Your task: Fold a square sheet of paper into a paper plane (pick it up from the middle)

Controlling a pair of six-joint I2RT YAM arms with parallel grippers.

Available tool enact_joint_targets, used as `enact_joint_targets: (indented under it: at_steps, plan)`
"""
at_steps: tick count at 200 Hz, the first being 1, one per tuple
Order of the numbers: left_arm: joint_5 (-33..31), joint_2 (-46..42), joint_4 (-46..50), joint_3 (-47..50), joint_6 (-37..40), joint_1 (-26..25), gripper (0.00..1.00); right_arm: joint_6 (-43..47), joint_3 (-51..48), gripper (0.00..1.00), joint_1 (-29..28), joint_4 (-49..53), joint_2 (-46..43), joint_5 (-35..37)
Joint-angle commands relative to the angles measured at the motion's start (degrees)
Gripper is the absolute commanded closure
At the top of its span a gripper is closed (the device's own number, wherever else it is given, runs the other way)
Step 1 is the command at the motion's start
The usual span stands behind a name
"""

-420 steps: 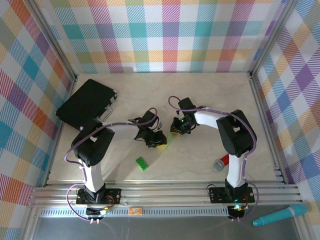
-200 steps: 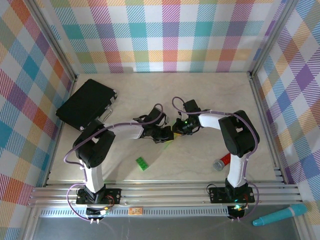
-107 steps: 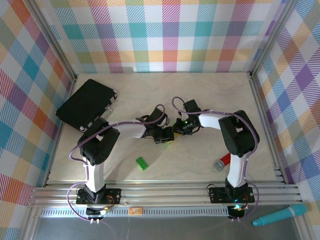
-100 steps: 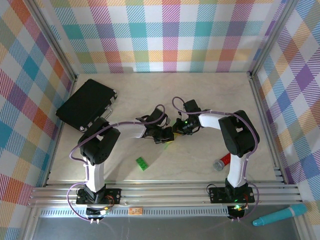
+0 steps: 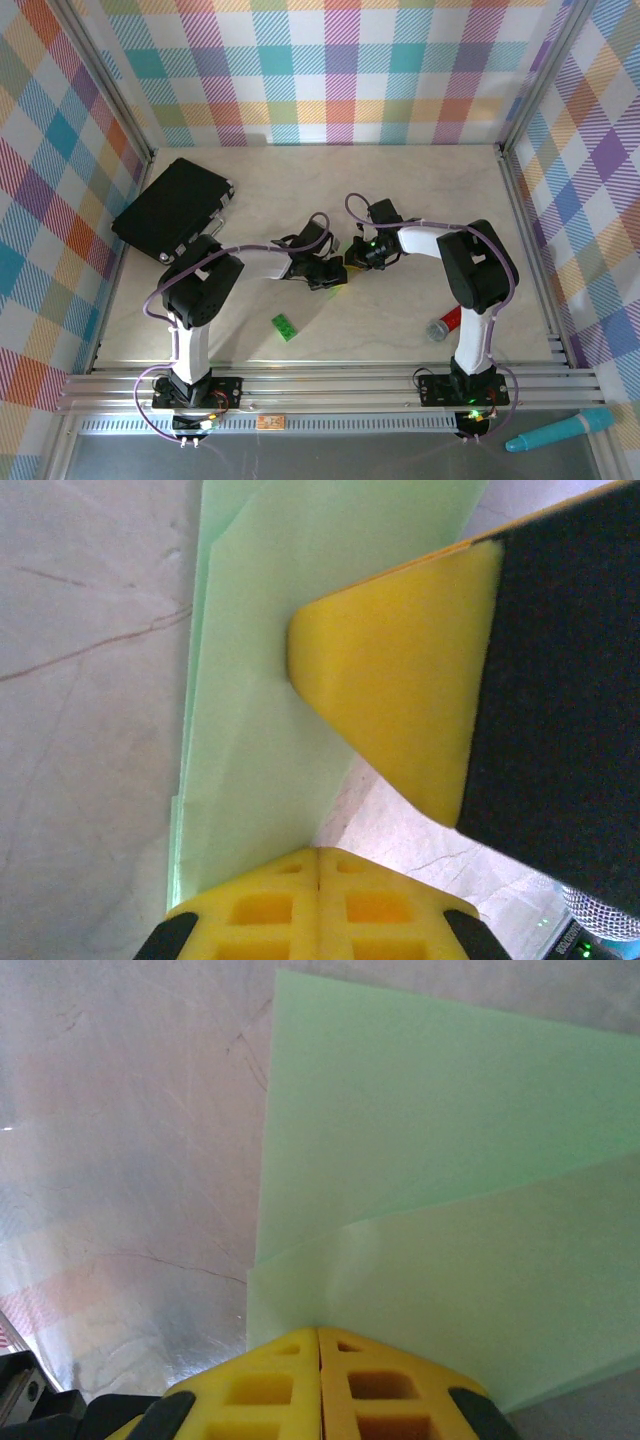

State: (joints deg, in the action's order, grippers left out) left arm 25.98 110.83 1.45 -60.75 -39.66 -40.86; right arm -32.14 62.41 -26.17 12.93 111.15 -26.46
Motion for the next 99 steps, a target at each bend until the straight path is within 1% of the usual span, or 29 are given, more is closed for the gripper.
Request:
enact_joint_targets:
  at_steps: [1,38,99]
  plan:
    - [-0.22,0.19,2.96,3.87,-1.15,-0.05,0.97,0.74,-1.94,0.91,-0.19,6.05,5.34,5.92]
    - [0.87,-1.28,3.68,6.20,-1.49,-0.05,0.99,0.93,-1.18,0.91,-0.17,8.24,6.15,7.68]
    - [1.93,-6.50,11.18,9.58,1.29,-0.59,1.00,0.58,0.15,0.91,-0.17,10.49,7.55,8.88]
